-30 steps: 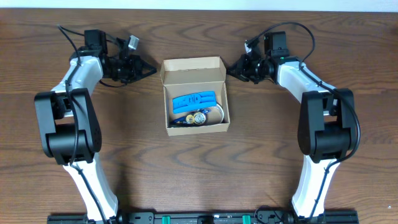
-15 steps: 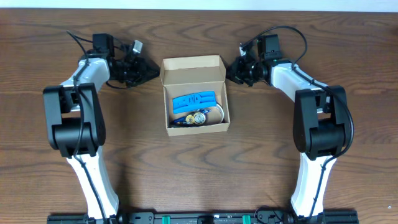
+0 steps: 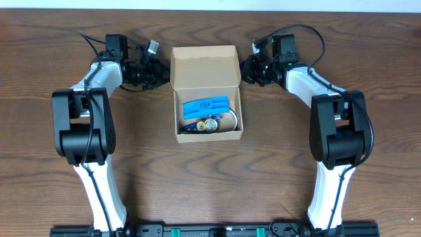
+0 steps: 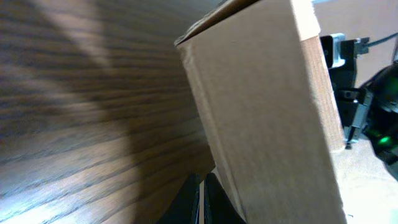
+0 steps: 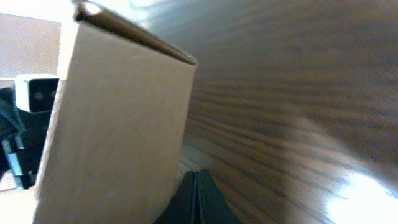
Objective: Pack container
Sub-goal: 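Grip the lid flap with both grippers and fold it down over the box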
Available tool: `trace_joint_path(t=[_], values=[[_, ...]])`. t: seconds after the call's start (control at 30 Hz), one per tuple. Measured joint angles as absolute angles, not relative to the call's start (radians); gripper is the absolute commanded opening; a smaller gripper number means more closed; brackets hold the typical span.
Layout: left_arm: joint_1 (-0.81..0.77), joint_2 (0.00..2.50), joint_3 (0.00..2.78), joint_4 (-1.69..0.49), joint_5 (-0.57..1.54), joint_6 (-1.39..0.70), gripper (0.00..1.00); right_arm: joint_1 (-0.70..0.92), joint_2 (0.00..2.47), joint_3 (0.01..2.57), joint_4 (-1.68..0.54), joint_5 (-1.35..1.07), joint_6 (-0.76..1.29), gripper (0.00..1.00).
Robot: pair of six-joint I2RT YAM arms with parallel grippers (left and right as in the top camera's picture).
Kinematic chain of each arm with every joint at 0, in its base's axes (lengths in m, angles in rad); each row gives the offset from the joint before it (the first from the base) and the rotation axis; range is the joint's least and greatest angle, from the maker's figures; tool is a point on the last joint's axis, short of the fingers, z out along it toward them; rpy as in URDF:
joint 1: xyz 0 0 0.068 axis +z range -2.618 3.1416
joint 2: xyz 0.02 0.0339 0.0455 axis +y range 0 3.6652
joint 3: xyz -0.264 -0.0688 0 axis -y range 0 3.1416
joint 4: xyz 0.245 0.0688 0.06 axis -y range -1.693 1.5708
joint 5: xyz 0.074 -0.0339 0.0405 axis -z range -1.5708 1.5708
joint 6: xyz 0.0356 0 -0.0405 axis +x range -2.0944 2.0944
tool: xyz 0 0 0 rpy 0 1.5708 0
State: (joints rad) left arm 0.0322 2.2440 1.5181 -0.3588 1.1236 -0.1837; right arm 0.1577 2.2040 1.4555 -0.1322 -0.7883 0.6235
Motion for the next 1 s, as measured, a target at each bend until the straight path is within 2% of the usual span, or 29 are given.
trace_joint_path(t=[0.6,1.0], values=[[0.051,2.223,1.555,-0.337,1.224,-0.156,0.06,0.159,2.204,1.454,0.155,-0.945,0.617,0.02],[0.051,2.071,1.555,-0.368,1.226,-0.101,0.06,0.146,2.182,1.454,0.154,-1.033,0.554,0.01]])
